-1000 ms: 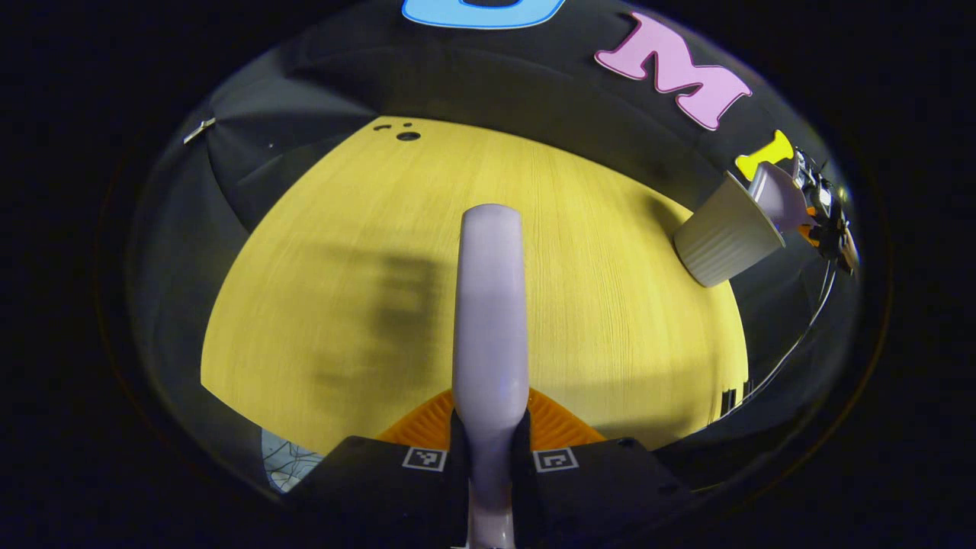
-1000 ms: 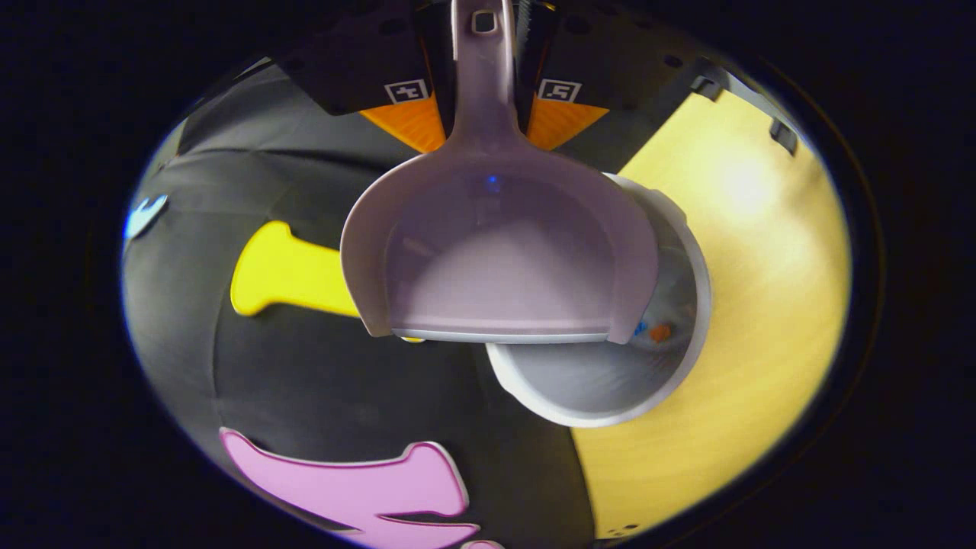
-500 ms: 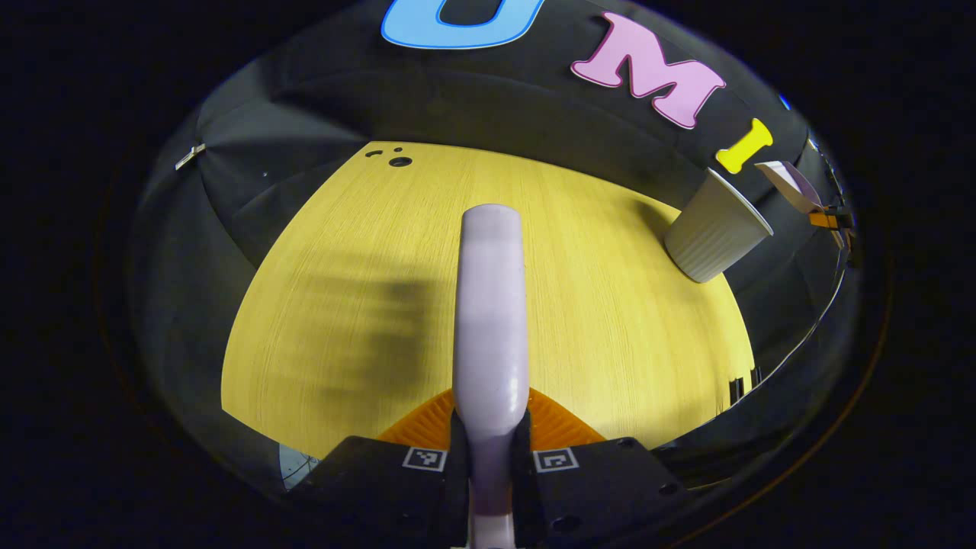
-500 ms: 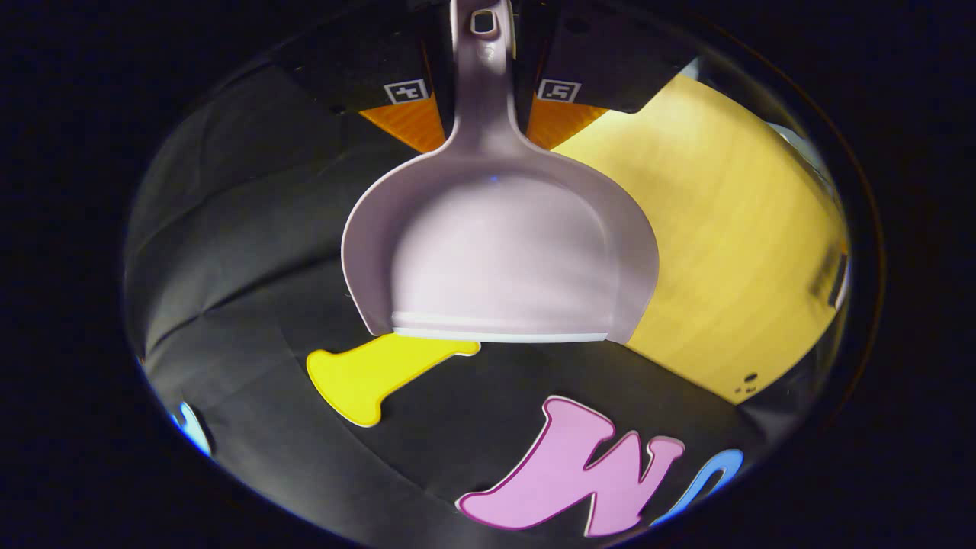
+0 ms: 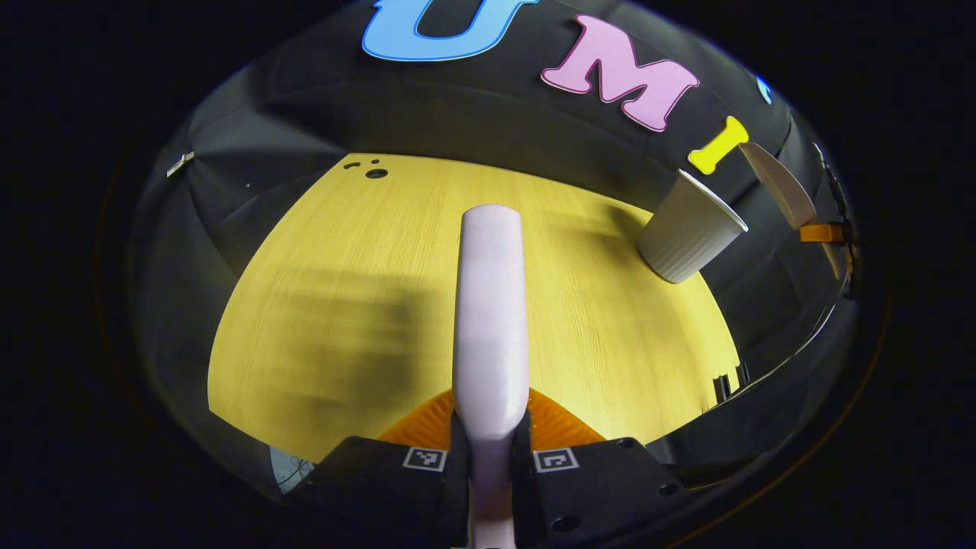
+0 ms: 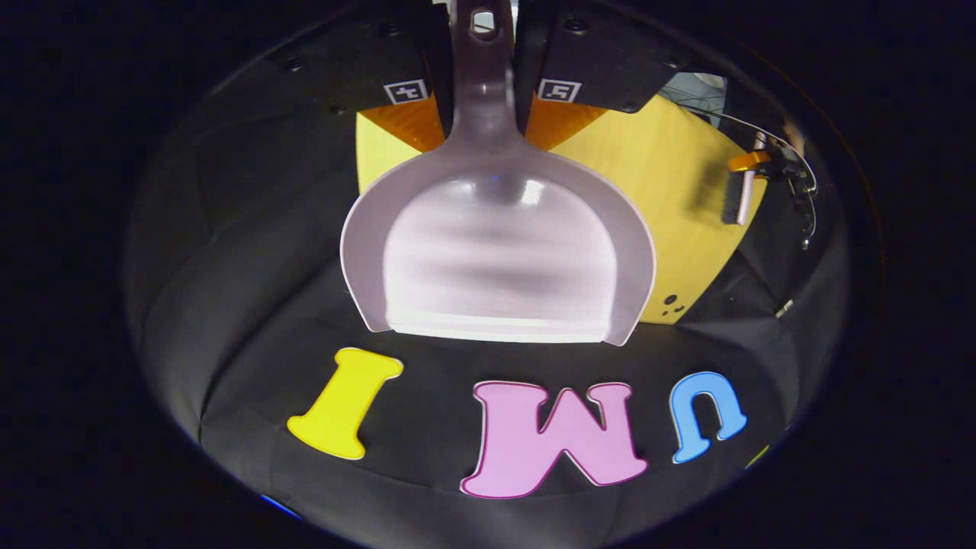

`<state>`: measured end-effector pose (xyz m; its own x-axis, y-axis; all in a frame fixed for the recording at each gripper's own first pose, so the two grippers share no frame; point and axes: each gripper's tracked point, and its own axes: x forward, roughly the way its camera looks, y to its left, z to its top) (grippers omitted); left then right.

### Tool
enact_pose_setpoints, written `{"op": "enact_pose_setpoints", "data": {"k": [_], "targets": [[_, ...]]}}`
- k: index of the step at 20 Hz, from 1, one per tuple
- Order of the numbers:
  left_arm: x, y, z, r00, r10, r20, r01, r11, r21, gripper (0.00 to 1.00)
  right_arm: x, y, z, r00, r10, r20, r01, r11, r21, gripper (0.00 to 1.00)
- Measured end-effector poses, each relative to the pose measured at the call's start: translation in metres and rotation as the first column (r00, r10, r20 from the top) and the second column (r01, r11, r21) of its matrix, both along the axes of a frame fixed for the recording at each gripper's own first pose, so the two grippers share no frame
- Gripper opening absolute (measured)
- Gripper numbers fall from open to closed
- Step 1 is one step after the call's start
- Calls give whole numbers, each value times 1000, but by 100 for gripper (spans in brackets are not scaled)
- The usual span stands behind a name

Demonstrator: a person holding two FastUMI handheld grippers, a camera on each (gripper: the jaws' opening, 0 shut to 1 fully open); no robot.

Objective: Pick up the small broom and dustpan from the desktop, sweep the trash into the dustpan with the broom, and then empty the trash into the garbage bin.

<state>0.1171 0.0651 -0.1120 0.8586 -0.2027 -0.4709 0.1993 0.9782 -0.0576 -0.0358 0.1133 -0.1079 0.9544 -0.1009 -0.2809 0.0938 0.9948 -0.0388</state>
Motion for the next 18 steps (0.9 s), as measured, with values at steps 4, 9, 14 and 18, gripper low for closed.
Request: {"op": "enact_pose_setpoints", "data": {"k": [4,9,14,18], "targets": [[10,-4,-11,1000,0,-8,0,1000,-4,27,8,75,-39,993,114,18,-115,992,60,37],[22,-9,-28,999,-2,-49,3,1000,19,27,27,138,-115,974,211,-78,-205,976,80,37],[43,-13,-44,995,31,-93,-27,999,38,26,66,158,-193,949,229,-215,-215,973,87,37],[55,-16,-55,989,47,-137,-37,997,74,27,87,159,-236,934,207,-292,-197,978,63,32]]}}
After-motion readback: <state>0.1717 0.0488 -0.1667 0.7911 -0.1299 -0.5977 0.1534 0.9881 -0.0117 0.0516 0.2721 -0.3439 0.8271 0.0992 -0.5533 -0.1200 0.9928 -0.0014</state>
